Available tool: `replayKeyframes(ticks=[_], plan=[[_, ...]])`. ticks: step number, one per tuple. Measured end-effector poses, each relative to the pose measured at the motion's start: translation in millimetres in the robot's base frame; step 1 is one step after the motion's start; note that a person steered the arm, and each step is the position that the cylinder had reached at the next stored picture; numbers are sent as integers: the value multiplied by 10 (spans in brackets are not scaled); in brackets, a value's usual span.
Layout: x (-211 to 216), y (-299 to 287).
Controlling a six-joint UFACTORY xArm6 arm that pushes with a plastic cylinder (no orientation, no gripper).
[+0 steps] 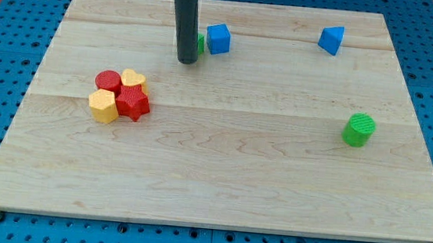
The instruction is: Move blue triangle below blue cube
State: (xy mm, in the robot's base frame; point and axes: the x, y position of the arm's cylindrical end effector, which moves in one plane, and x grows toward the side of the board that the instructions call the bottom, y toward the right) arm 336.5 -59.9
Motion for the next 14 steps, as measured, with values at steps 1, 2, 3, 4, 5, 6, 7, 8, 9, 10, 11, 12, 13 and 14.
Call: replayKeyframes(ticks=[1, 2, 3, 4, 5, 6, 7, 8, 9, 10, 11, 12, 13, 14], plan=[[-85, 0], [141, 1], [455, 475], [563, 1512], [579, 2707], [254, 3639], [-319, 3851], [-840, 3816], [-1106, 3583], [-1004, 2905], [-700, 2066], [-392, 1543], [-505, 1659], [-802, 1955]])
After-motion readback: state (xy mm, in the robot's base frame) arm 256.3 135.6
